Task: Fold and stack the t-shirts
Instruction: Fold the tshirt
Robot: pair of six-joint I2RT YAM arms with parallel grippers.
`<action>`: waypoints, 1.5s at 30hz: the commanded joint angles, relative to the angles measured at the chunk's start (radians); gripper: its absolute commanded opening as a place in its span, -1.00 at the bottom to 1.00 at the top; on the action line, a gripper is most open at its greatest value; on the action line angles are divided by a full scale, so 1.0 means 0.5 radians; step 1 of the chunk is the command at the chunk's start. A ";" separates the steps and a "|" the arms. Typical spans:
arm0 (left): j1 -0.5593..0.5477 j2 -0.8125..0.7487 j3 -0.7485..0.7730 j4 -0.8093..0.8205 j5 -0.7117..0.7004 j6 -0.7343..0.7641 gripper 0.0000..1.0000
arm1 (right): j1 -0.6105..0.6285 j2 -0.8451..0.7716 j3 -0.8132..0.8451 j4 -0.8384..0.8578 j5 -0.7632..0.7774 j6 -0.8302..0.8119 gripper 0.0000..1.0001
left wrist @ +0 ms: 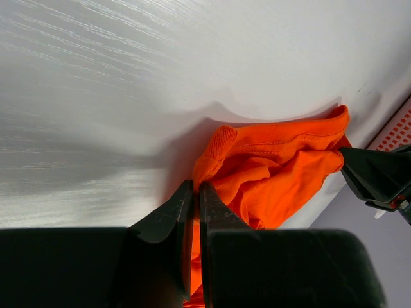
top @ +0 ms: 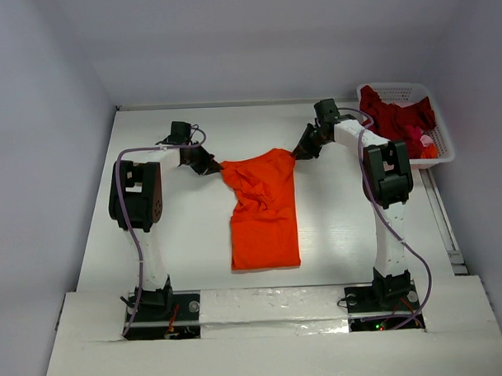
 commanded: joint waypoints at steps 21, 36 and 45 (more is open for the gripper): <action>0.023 0.050 0.307 -0.169 0.025 0.078 -1.00 | 0.022 0.199 0.479 -0.190 -0.092 -0.242 -1.00; 0.103 0.210 0.654 -0.353 0.021 0.155 -1.00 | 0.022 0.218 0.565 -0.194 -0.132 -0.297 -1.00; 0.122 0.302 0.804 -0.402 0.064 0.176 -1.00 | 0.022 0.288 0.783 -0.243 -0.184 -0.288 -1.00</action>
